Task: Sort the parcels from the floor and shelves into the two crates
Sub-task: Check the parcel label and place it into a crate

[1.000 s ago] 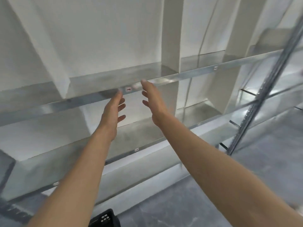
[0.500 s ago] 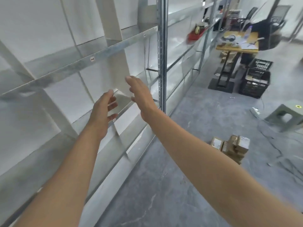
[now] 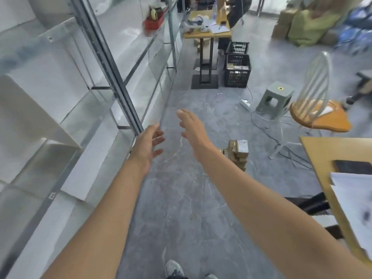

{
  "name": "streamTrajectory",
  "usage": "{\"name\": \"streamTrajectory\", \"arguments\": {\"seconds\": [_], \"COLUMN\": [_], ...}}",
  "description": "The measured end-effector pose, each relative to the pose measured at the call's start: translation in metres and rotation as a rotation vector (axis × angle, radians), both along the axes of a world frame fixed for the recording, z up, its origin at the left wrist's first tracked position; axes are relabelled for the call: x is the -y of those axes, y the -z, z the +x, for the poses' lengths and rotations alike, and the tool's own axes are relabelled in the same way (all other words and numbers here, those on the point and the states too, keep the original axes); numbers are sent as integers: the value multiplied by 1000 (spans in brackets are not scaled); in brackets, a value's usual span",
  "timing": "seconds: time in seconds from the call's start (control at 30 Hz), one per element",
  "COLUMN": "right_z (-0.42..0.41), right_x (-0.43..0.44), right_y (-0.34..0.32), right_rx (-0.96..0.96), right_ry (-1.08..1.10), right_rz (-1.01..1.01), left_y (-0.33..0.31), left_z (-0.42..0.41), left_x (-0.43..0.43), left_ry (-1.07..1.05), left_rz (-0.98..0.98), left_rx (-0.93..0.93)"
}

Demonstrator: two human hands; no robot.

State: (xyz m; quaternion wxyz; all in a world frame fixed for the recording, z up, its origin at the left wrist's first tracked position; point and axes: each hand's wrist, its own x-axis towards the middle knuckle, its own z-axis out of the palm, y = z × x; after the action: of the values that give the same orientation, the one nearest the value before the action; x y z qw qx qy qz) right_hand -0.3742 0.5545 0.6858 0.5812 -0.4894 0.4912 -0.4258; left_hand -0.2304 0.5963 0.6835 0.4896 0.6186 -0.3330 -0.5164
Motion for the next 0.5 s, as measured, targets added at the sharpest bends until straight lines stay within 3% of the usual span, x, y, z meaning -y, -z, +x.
{"name": "streamTrajectory", "arguments": {"seconds": [0.5], "right_z": [-54], "right_x": [116], "right_y": [122], "right_rx": [-125], "right_ry": [355], "right_rz": [382], "left_y": [112], "left_z": [-34], "left_x": [172], "left_ry": [361], "left_rz": [293], "left_rx": [28]}}
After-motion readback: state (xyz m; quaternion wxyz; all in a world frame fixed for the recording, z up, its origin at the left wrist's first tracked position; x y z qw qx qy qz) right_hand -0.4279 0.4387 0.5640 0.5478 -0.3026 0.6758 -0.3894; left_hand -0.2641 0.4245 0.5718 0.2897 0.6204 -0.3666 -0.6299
